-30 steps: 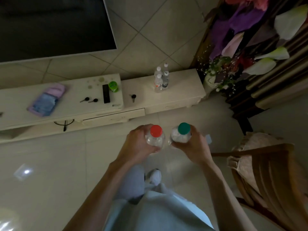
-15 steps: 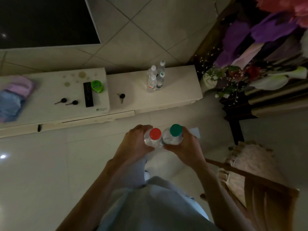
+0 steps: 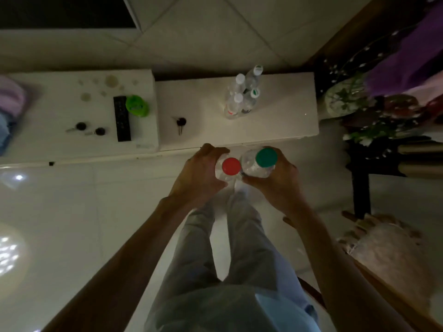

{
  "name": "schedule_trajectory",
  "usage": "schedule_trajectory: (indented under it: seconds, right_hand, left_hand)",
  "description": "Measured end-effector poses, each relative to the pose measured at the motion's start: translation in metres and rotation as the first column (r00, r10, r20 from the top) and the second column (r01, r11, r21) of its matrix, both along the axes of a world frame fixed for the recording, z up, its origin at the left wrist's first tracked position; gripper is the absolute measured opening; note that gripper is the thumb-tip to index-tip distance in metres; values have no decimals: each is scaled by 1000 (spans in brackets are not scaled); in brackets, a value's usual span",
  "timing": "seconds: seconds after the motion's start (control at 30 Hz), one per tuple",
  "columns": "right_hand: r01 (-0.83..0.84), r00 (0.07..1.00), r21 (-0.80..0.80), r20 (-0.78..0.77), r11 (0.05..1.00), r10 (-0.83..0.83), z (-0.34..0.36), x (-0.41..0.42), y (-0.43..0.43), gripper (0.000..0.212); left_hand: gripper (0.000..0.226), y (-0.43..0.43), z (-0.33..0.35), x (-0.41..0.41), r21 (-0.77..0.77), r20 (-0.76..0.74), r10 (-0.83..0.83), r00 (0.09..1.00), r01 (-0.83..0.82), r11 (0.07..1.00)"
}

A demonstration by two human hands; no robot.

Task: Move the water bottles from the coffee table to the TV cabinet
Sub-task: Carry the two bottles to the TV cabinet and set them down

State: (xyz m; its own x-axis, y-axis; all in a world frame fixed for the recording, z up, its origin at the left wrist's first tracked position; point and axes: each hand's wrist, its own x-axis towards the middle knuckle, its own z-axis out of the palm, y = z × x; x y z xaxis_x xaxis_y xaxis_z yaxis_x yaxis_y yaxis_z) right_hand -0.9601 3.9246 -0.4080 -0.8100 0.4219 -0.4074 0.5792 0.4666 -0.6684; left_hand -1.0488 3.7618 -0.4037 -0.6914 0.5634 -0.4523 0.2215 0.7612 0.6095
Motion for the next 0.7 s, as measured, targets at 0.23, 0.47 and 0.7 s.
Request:
schedule_trajectory:
  seconds: [0.23, 0.47, 0.7]
  right_hand:
    - [-113, 987, -68, 108, 991, 120, -112, -12, 36, 63]
    - [-127, 984, -36, 123, 991, 130, -216, -36, 93, 66]
    - [-1, 1000, 91, 19, 996, -1, -288, -75, 132, 74]
  left_hand:
    - [64, 35, -98, 0, -80, 110, 66, 992, -57, 995]
    - [65, 84, -203, -21, -131, 130, 96, 987, -79, 988]
    - [73, 136, -290, -47, -34, -72, 252, 965, -255, 966]
